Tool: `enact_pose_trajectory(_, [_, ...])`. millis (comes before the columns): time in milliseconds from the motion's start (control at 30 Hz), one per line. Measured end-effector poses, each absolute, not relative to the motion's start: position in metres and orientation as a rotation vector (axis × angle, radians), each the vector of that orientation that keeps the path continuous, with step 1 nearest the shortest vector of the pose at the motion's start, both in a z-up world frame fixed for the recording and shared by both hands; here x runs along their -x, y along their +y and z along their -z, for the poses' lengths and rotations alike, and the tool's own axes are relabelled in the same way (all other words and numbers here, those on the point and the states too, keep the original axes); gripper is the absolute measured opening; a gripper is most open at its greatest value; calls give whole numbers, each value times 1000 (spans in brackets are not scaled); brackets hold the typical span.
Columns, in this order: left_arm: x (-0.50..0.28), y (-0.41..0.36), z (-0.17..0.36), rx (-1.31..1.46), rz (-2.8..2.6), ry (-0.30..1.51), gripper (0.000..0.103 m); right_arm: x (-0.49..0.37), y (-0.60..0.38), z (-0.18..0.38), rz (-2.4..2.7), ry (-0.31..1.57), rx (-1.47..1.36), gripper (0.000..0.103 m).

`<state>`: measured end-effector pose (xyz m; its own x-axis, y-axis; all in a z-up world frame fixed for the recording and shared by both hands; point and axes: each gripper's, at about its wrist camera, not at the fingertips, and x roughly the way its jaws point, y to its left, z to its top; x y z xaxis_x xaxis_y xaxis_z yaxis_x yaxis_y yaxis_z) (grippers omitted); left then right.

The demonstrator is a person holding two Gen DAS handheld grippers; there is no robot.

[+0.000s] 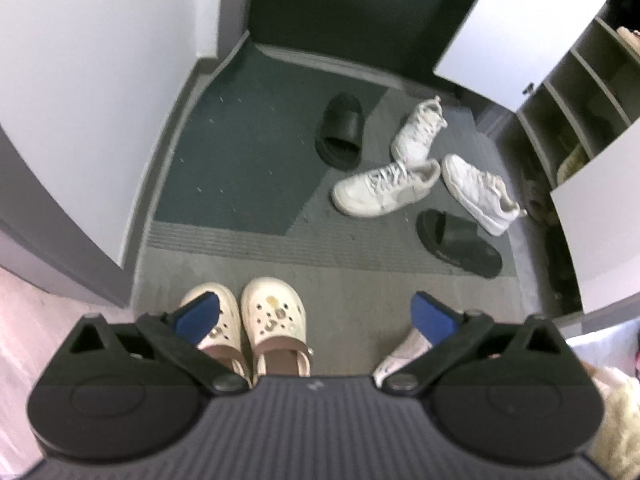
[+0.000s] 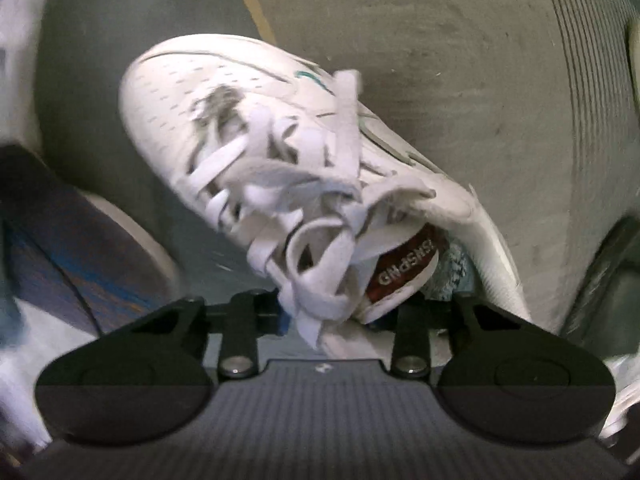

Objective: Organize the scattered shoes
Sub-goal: 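Turn the white sneaker with the right gripper and set it beside the clogs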

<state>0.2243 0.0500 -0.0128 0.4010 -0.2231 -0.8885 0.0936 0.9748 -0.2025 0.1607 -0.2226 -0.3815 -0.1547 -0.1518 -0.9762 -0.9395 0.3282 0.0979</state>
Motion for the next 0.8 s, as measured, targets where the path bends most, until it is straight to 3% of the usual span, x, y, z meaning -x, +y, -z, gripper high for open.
enact_pose_trajectory(233, [-208, 47, 6, 153, 235, 1141, 103, -152, -242, 342, -945, 1635, 490, 28])
enact_pose_trajectory(467, [-203, 31, 6, 106, 240, 1122, 103, -130, -237, 360, -978, 1527, 704, 39])
enact_pose_trajectory(800, [-195, 11, 15, 45, 290, 1141, 103, -134, -224, 407, -903, 1531, 798, 38])
